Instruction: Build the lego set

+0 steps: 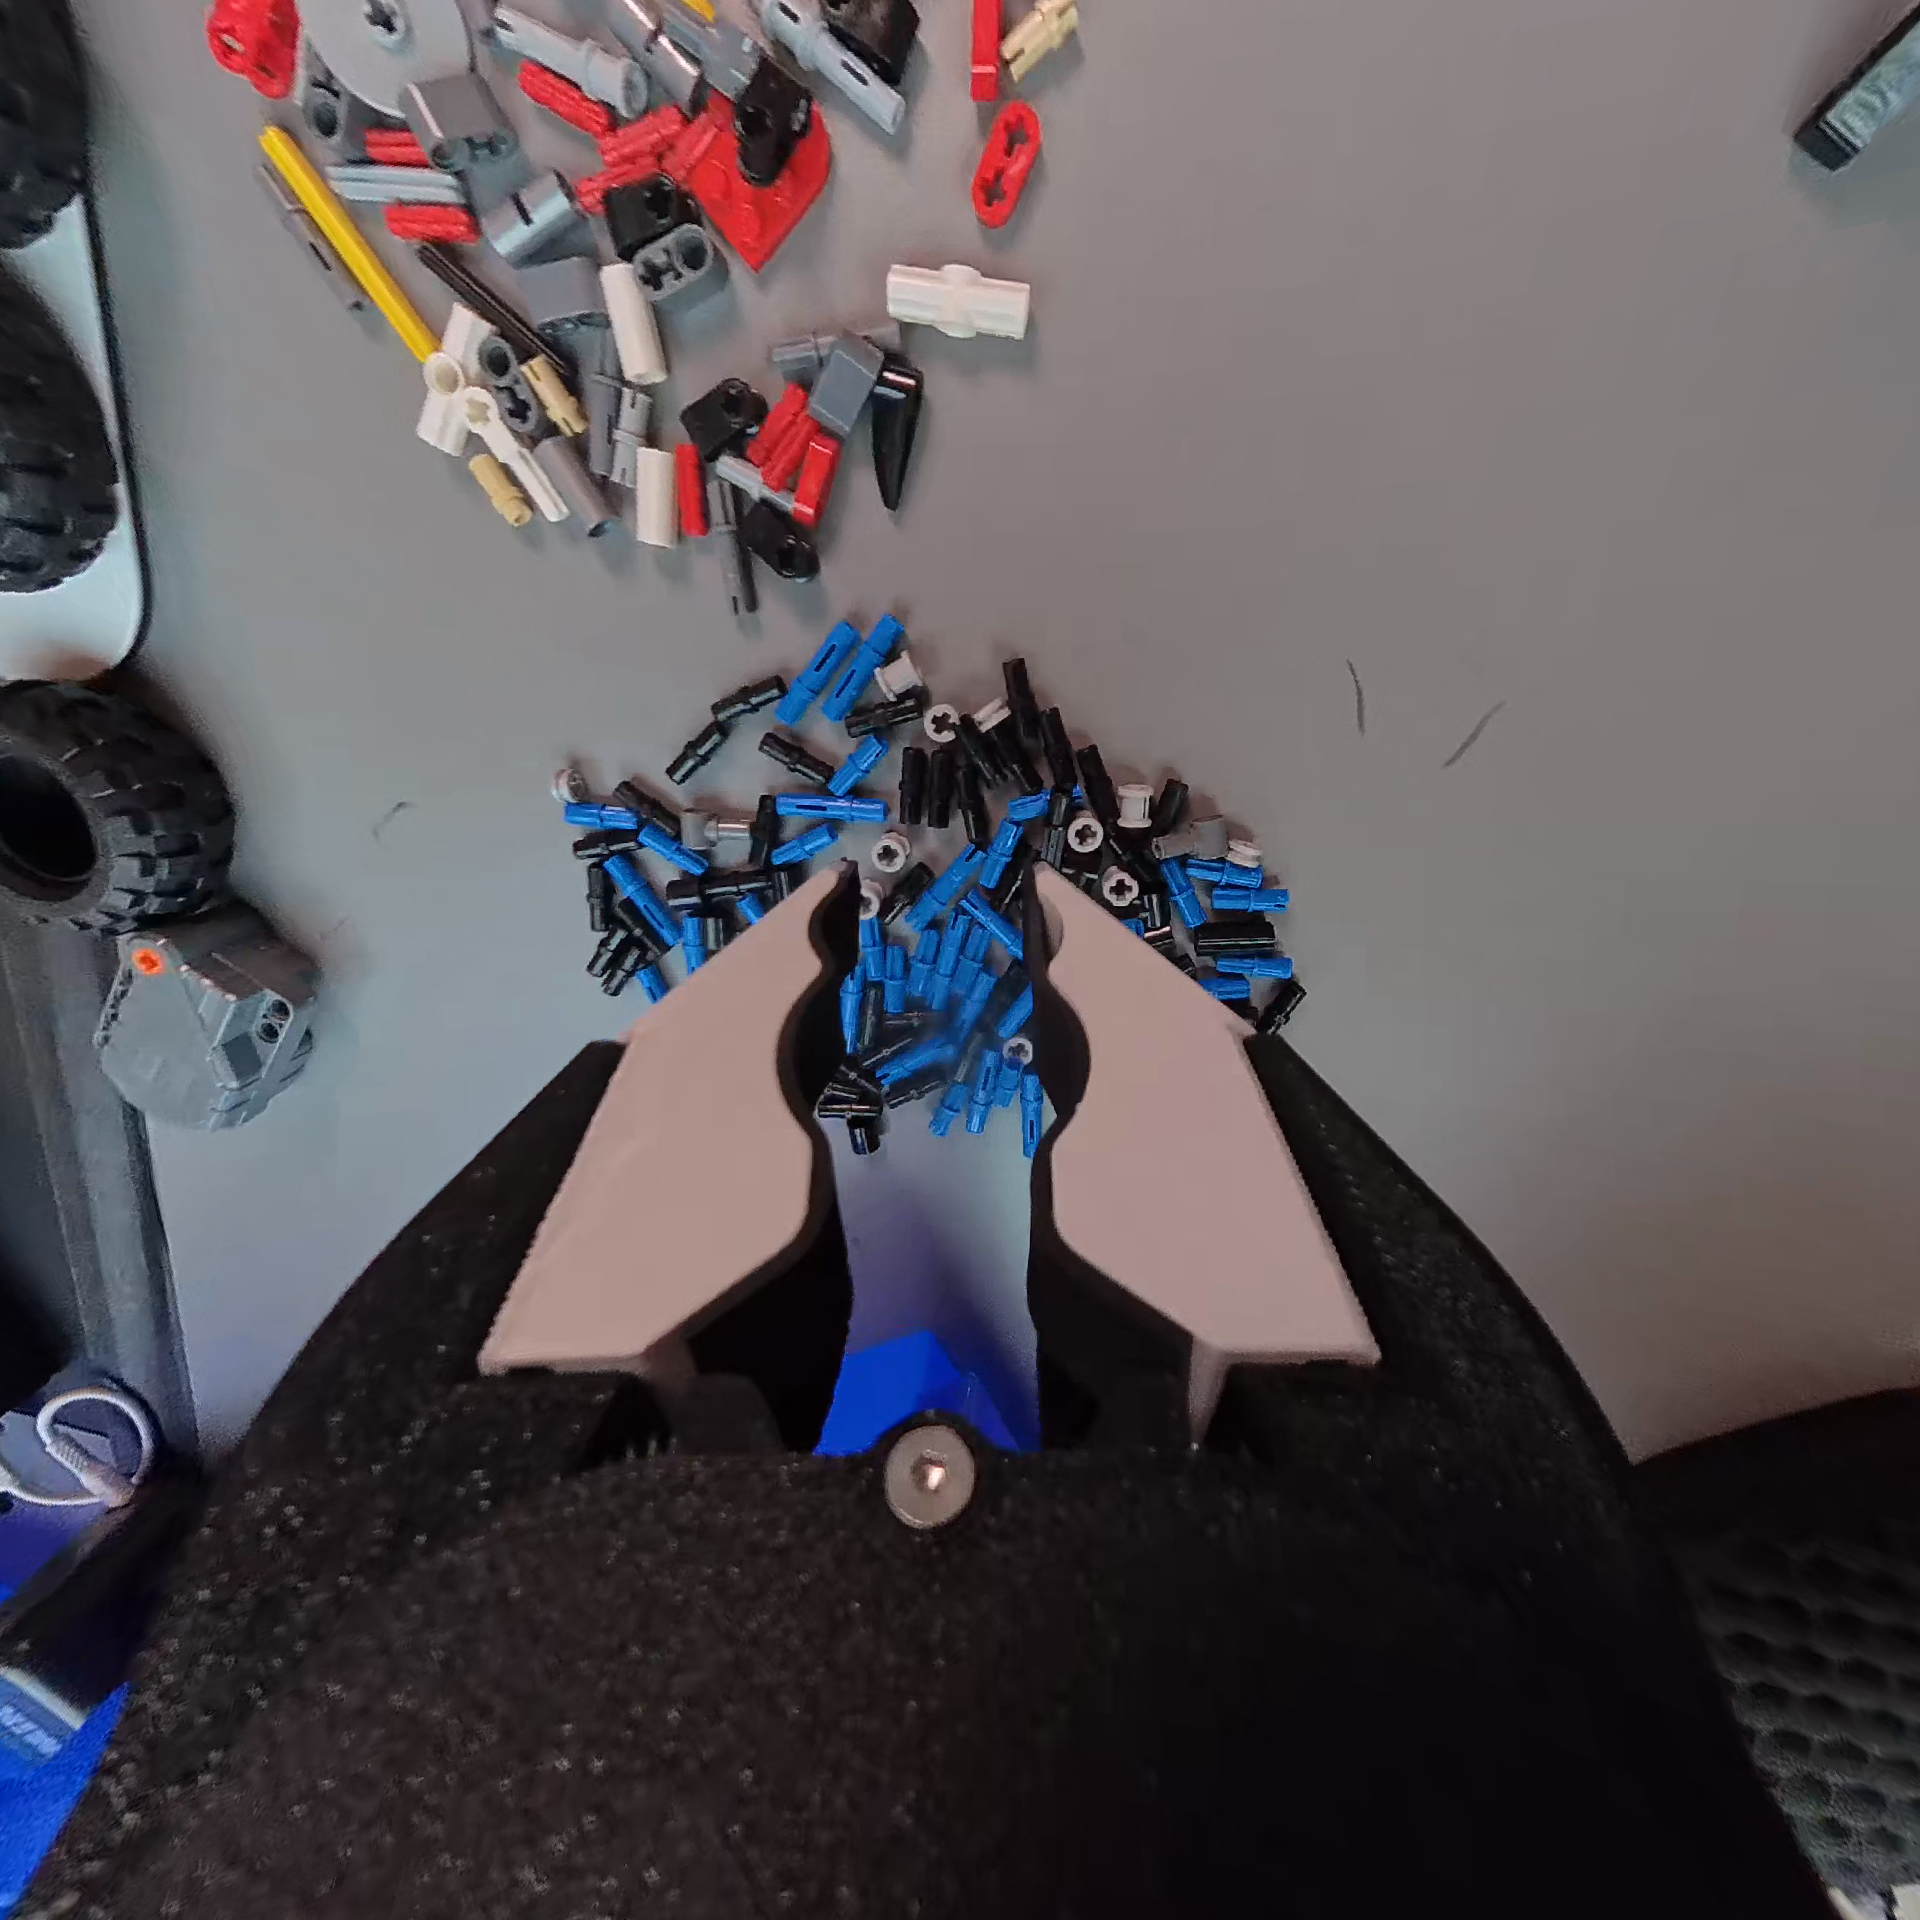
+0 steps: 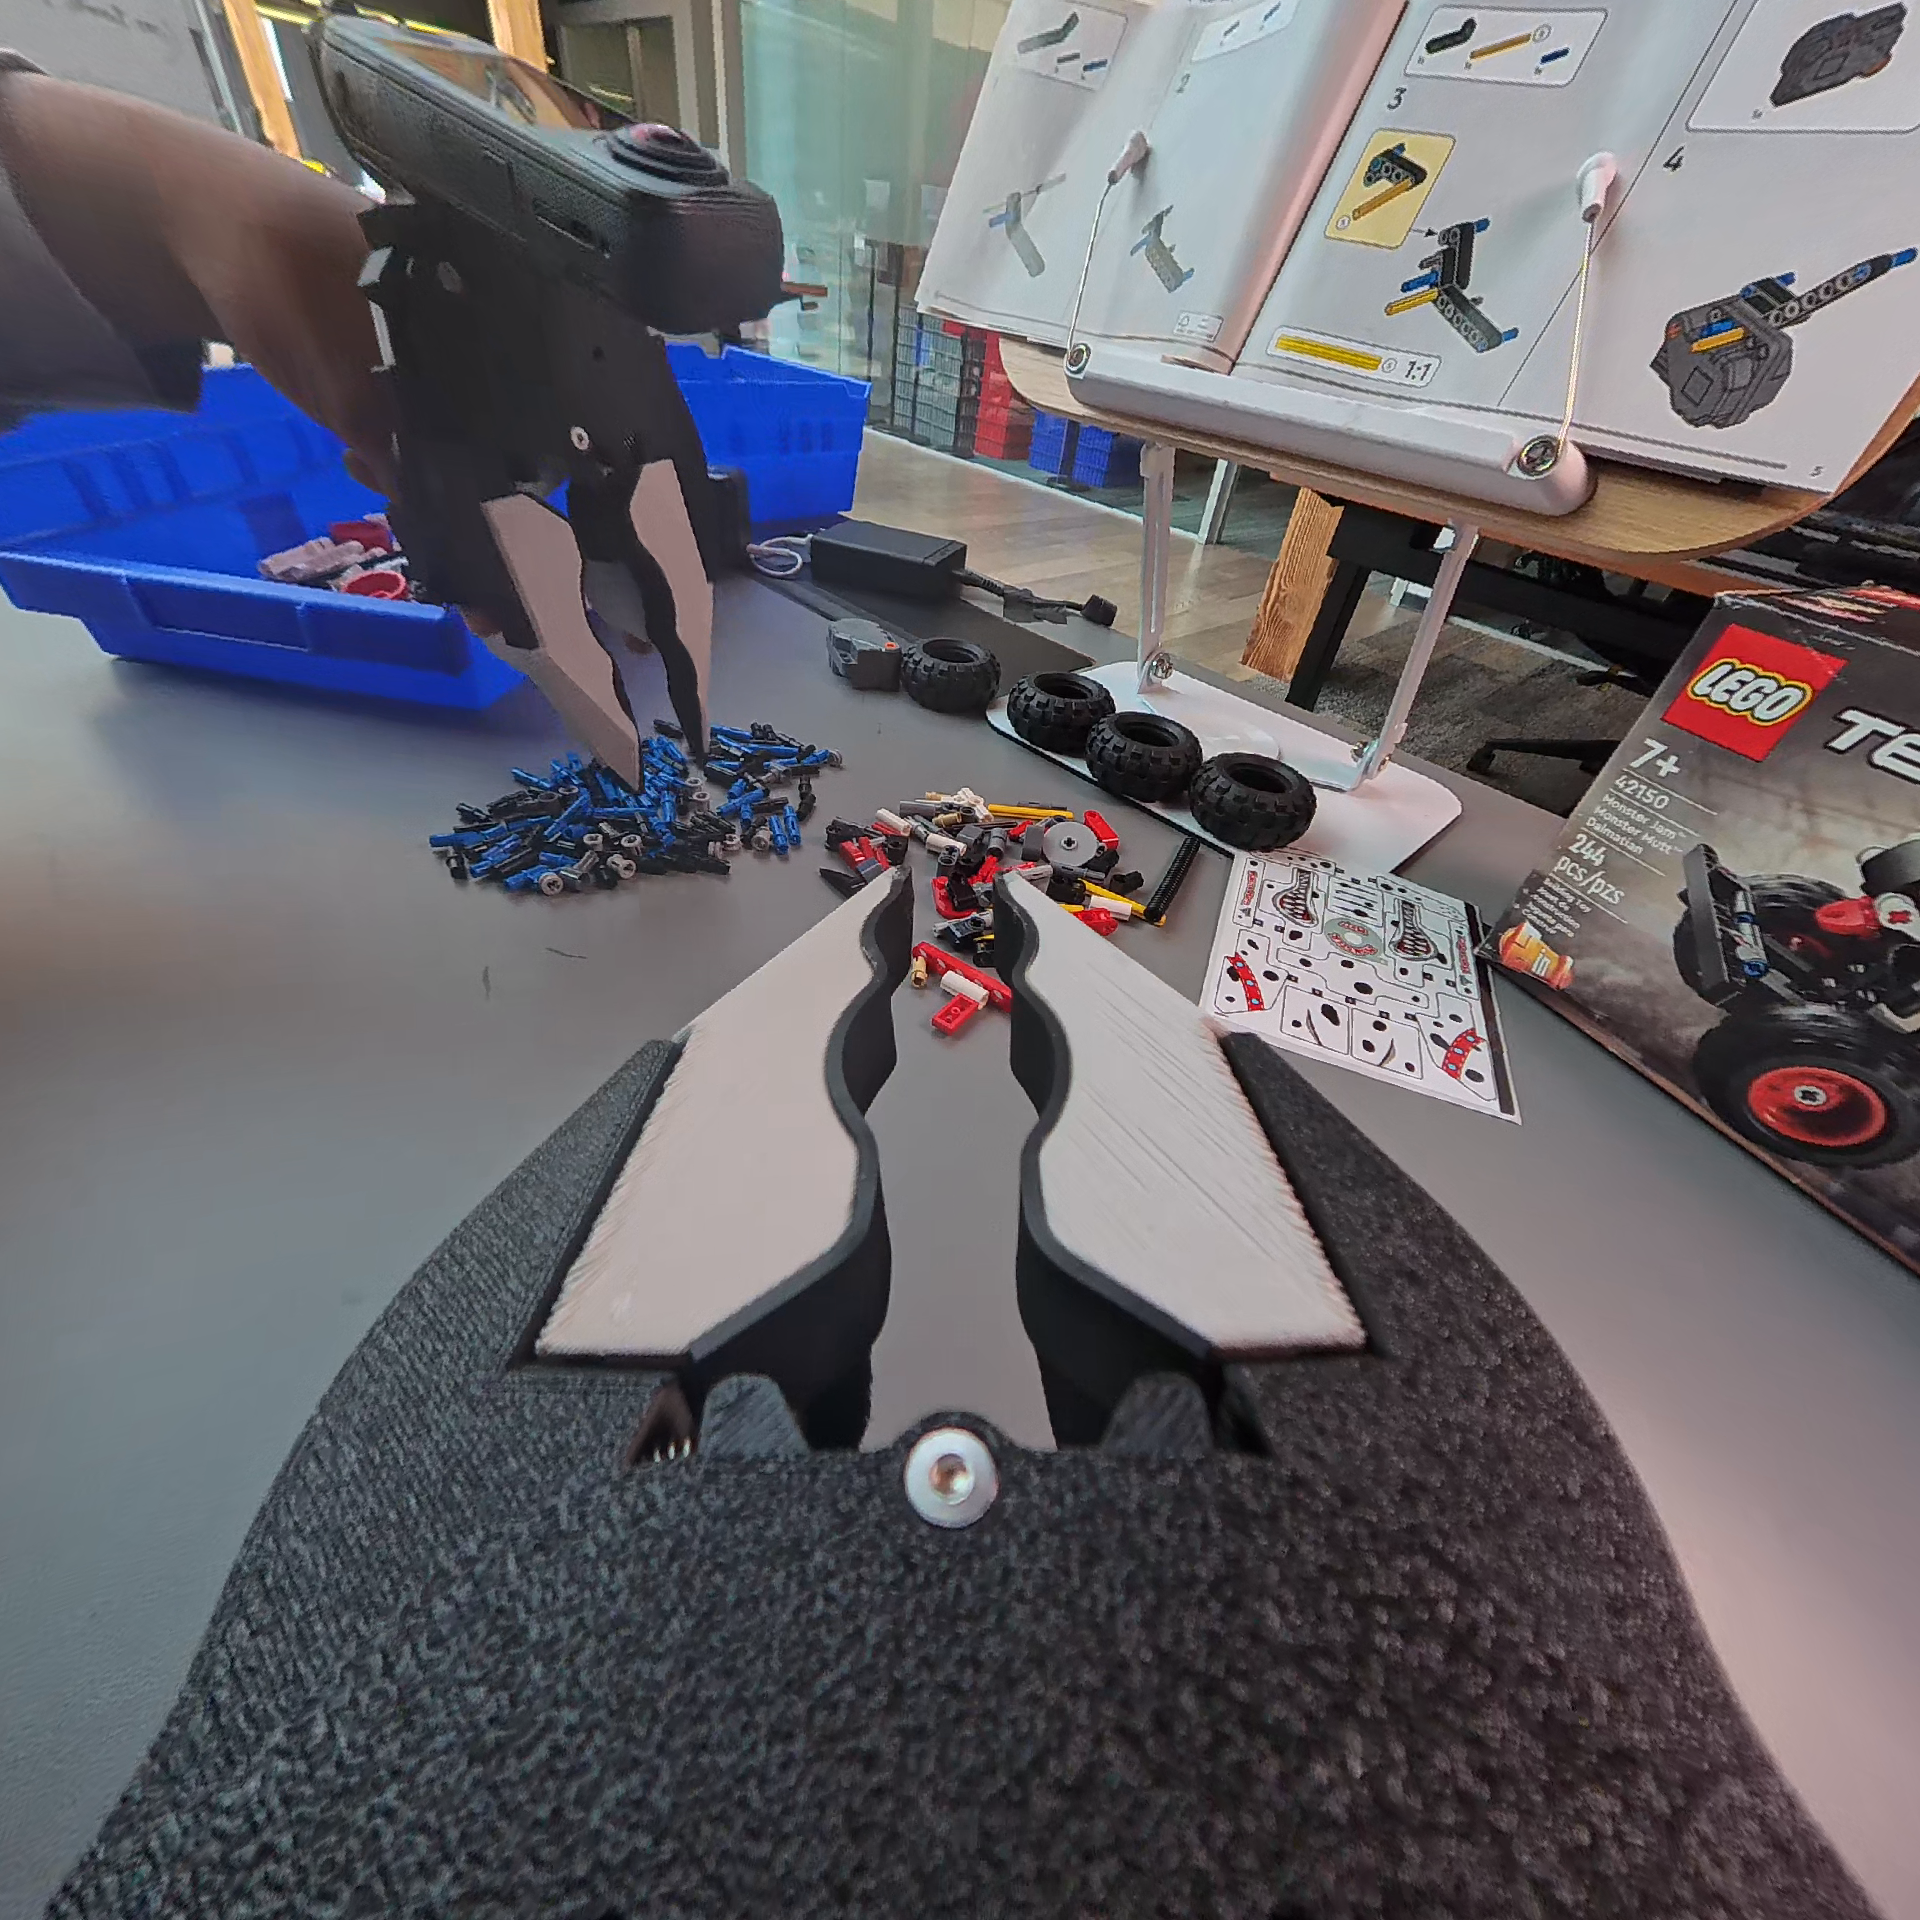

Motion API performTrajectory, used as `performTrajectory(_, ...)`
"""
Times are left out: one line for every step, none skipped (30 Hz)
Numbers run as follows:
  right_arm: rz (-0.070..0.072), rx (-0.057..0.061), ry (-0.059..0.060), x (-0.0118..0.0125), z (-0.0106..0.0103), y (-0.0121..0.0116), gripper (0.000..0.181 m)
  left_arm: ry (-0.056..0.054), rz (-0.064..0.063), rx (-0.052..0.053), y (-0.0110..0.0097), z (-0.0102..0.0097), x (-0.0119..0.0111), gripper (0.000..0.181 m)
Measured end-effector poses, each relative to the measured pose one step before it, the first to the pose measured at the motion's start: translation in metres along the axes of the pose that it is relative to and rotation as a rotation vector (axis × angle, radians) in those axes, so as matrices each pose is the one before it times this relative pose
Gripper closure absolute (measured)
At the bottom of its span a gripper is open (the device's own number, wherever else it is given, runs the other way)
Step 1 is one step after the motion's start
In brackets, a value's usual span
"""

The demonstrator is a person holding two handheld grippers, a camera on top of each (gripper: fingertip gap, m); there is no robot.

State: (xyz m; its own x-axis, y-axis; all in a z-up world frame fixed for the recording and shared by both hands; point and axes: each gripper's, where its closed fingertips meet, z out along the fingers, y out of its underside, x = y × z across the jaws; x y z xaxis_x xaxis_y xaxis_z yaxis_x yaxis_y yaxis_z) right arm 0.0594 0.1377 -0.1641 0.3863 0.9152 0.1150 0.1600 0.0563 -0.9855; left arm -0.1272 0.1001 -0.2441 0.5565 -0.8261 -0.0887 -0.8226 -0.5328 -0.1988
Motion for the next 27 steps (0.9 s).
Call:
performTrajectory(-0.0003, 0.0, -0.0003, -0.00015, 0.00005, -0.00002, 0.166, -0.0253, -0.0214, 0.0274, -0.00104, -0.00301, -0.00341, 0.148)
performTrajectory(-0.0006, -0.0004, -0.0003, -0.00017, 0.00011, 0.00002, 0.166, -0.0254, -0.0226, 0.0338, -0.00164, -0.00354, -0.00286, 0.145)
performTrajectory(-0.0006, -0.0006, -0.0001, -0.00011, 0.00002, 0.00016, 0.166, -0.0239, -0.0221, 0.0432, -0.00274, -0.00413, -0.00171, 0.142)
performTrajectory(-0.0004, 0.0001, 0.0008, 0.00007, -0.00004, -0.00012, 0.166, -0.0254, -0.0195, 0.0542, -0.00415, -0.00509, -0.00109, 0.141)
performTrajectory(0.0003, 0.0005, 0.0009, 0.00025, -0.00003, -0.00015, 0.166, -0.0287, -0.0169, 0.0624, -0.00492, -0.0058, -0.00074, 0.141)
performTrajectory(0.0015, 0.0008, 0.0005, 0.00014, -0.0001, -0.00017, 0.166, -0.0291, -0.0158, 0.0649, -0.00513, -0.00657, -0.00036, 0.14)
performTrajectory(0.0025, 0.0007, -0.0004, -0.0001, 0.0, -0.00007, 0.166, -0.026, -0.0173, 0.0616, -0.00467, -0.00689, 0.00043, 0.141)
performTrajectory(0.002, -0.0011, -0.0005, -0.0001, 0.00012, 0.00035, 0.166, -0.0229, -0.0208, 0.0586, -0.00428, -0.00724, 0.00113, 0.14)
performTrajectory(0.0014, -0.0016, -0.0009, -0.00031, 0.00031, 0.00037, 0.166, -0.0209, -0.0257, 0.0605, -0.00439, -0.00732, 0.00179, 0.139)
performTrajectory(0.0014, -0.0026, -0.0015, -0.00053, 0.00031, 0.00058, 0.166, -0.0145, -0.0312, 0.0608, -0.00406, -0.00674, 0.00292, 0.139)
performTrajectory(0.0009, -0.0026, -0.0007, -0.00052, 0.00036, 0.00055, 0.166, -0.0096, -0.0356, 0.0565, -0.00315, -0.00599, 0.00399, 0.139)
performTrajectory(-0.0004, -0.0014, -0.0009, -0.0005, 0.00032, 0.0004, 0.166, -0.008, -0.0373, 0.0522, -0.00194, -0.00547, 0.00467, 0.138)
performTrajectory(-0.0013, -0.0013, 0.0003, -0.00023, 0.00022, 0.00031, 0.166, -0.0051, -0.0376, 0.0503, -0.00129, -0.00507, 0.00564, 0.137)
performTrajectory(-0.0022, -0.0007, 0.0013, -0.00018, 0.00016, 0.00001, 0.166, -0.0016, -0.0382, 0.0489, -0.00063, -0.00496, 0.00654, 0.136)
performTrajectory(-0.0026, -0.0001, 0.0026, 0.00014, -0.00007, -0.00003, 0.166, -0.0037, -0.0361, 0.0469, -0.00002, -0.00488, 0.00634, 0.136)
performTrajectory(-0.0019, 0.0011, 0.0044, 0.00048, -0.00006, -0.00027, 0.166, -0.0112, -0.0312, 0.0465, 0.00035, -0.00517, 0.00497, 0.136)
performTrajectory(-0.001, 0.0023, 0.0045, 0.00066, -0.00022, -0.00047, 0.166, -0.0187, -0.0291, 0.0457, 0.00065, -0.00509, 0.00335, 0.136)
performTrajectory(0.0, 0.0026, 0.0045, 0.00079, -0.00018, -0.0003, 0.165, -0.0251, -0.0298, 0.0439, 0.00106, -0.005, 0.00161, 0.136)
performTrajectory(0.0003, 0.0035, 0.0054, 0.00106, -0.00026, -0.00039, 0.165, -0.0275, -0.0315, 0.0419, 0.00153, -0.00472, 0.00037, 0.135)
performTrajectory(0.0002, 0.0038, 0.0056, 0.00114, -0.00008, -0.00024, 0.164, -0.0265, -0.0353, 0.0373, 0.00203, -0.00411, -0.0005, 0.134)
performTrajectory(0.0006, 0.0033, 0.007, 0.00149, -0.0001, 0.00005, 0.163, -0.0248, -0.0392, 0.0335, 0.00273, -0.00331, -0.00135, 0.132)
performTrajectory(0.0004, 0.0013, 0.0055, 0.00132, -0.00001, 0.0003, 0.161, -0.0227, -0.0368, 0.0334, 0.00298, -0.00266, -0.00227, 0.132)
performTrajectory(-0.0001, 0.0002, 0.0049, 0.0013, 0.00006, 0.00055, 0.16, -0.0164, -0.0275, 0.025, 0.00332, -0.0022, -0.00248, 0.132)
performTrajectory(-0.0004, -0.0013, 0.0086, 0.00187, 0.0001, 0.00085, 0.158, -0.0034, -0.0133, 0.0037, 0.00319, -0.00167, -0.00138, 0.13)
performTrajectory(-0.0011, -0.0031, 0.0111, 0.00219, 0.00014, 0.00097, 0.155, 0.0018, 0.0086, -0.0092, 0.00083, -0.00146, -0.00123, 0.125)
performTrajectory(0.0004, -0.0038, 0.0121, 0.00252, -0.00002, 0.00081, 0.152, -0.0087, 0.0322, -0.0015, -0.00202, -0.0017, -0.00297, 0.123)
performTrajectory(0.0037, -0.0023, 0.0086, 0.00198, 0.00001, 0.00023, 0.149, -0.0164, 0.0446, 0.0045, -0.00198, -0.00156, -0.00408, 0.121)
